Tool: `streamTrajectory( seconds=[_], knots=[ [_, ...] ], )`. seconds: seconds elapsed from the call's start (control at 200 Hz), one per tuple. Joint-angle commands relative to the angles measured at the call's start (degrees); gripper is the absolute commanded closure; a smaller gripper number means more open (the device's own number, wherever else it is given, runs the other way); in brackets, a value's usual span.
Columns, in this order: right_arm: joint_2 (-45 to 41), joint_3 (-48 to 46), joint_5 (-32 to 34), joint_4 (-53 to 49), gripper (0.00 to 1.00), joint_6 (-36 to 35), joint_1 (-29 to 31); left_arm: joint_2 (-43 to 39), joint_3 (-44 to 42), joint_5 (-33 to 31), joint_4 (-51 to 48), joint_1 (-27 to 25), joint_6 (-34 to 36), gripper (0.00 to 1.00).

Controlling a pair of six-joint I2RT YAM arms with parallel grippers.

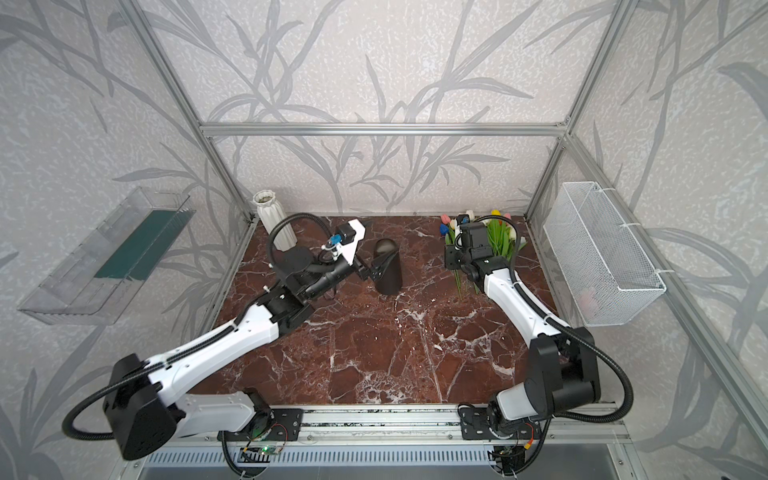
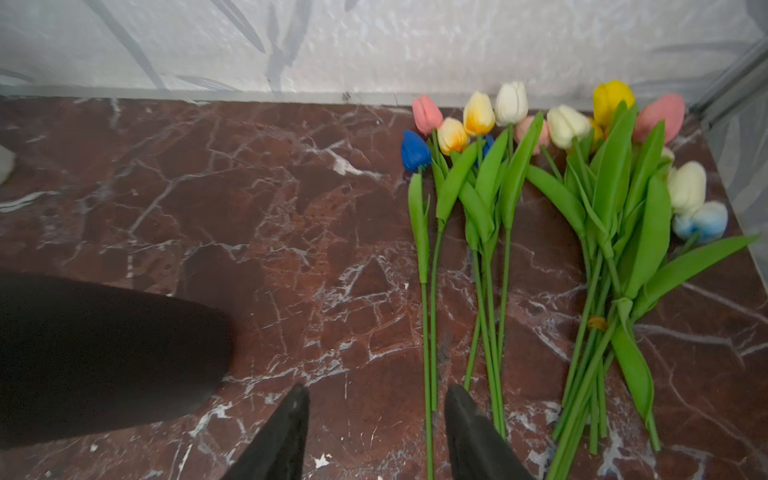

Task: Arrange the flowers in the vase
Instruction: 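Carry the brown vase to table center with left gripper while right lowers onto stems, then close the right gripper on the pink tulip stem while the left holds the vase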

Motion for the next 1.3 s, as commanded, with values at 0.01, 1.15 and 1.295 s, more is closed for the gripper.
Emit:
streamTrajectory(
  seconds=[0.01,1.15,1.295],
  knots=[
    [8.07,6.20,0.03,-11.14,0.59,0.72,-2.58,-3.09,-10.02,-2.09,2.90,0.18,-4.51,0.06],
    [31.86,26.21,1.10,-21.76,0.99,-2.09,-4.36,5.33,-23.88,-10.61,9.39,0.20,-6.03,0.12],
    [26.62,23.73,0.42,-21.37,1.00,-2.13,-4.36,5.76,-23.96,-11.10,9.84,0.24,-5.89,0.12]
  ],
)
